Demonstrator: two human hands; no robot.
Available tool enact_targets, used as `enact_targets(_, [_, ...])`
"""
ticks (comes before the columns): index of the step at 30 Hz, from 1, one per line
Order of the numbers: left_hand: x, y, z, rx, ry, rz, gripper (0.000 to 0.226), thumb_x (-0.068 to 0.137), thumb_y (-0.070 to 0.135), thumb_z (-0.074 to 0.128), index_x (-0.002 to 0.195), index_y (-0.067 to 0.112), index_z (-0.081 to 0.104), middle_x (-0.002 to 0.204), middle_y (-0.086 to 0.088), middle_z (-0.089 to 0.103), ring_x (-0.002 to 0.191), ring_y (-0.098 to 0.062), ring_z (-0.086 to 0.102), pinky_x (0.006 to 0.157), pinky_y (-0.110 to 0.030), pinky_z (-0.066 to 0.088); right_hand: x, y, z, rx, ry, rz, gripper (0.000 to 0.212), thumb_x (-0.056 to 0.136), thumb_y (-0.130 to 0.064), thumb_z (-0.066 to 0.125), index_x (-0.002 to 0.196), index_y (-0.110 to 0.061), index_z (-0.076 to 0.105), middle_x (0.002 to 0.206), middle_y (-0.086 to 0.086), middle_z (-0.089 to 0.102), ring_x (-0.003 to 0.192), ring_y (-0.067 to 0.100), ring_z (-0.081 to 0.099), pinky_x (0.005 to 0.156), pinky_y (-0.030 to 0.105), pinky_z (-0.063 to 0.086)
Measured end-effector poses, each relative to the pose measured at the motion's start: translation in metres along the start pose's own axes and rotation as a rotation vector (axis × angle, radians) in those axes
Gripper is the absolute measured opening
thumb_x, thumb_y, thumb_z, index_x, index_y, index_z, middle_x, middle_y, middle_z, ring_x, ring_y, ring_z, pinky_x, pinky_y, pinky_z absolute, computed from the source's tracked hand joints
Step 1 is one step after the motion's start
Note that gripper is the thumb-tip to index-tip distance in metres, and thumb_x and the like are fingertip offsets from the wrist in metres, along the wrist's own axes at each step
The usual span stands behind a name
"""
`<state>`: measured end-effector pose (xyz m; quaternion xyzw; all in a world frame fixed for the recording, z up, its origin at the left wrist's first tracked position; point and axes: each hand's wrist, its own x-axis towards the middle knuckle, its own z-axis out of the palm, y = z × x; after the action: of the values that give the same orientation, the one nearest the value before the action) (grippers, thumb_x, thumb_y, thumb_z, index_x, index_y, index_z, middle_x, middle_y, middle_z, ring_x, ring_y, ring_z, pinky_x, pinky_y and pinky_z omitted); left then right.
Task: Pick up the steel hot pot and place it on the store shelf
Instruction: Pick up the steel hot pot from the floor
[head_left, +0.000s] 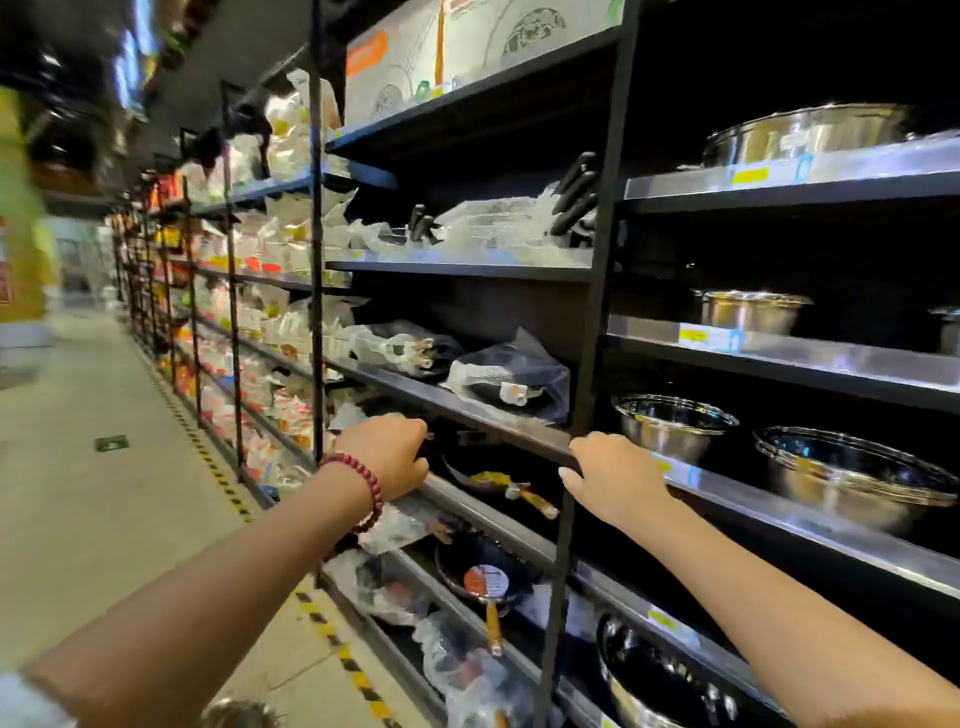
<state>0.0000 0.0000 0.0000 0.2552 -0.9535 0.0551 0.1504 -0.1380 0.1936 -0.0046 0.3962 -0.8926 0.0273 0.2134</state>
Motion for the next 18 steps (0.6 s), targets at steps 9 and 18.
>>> enact_targets(9, [0.059, -0.183, 0.009, 0.051, 0.026, -0.197, 0.039, 0.089, 0.034, 0.049, 0.125, 0.020, 0.053, 0.119, -0.004, 0.063, 0.107, -0.022, 0.060, 0.088, -0.039, 0.055, 0.152, -0.148, 0.037, 0.104, 0.102, -0.197, 0.033, 0.093, -0.034, 0.045, 0.106, -0.007, 0.060, 0.112, 0.011, 0.063, 0.105, 0.030, 0.059, 0.067, 0.032, 0.035])
enact_targets(18, [0.098, -0.312, 0.050, 0.099, -0.024, -0.354, 0.037, 0.090, 0.035, 0.048, 0.121, 0.017, 0.055, 0.114, -0.004, 0.064, 0.102, -0.020, 0.061, 0.085, -0.033, 0.055, 0.256, -0.269, 0.092, 0.231, 0.006, -0.348, 0.019, 0.092, -0.033, 0.046, 0.078, -0.020, 0.045, 0.080, 0.001, 0.043, 0.090, 0.028, 0.057, 0.061, 0.032, 0.034])
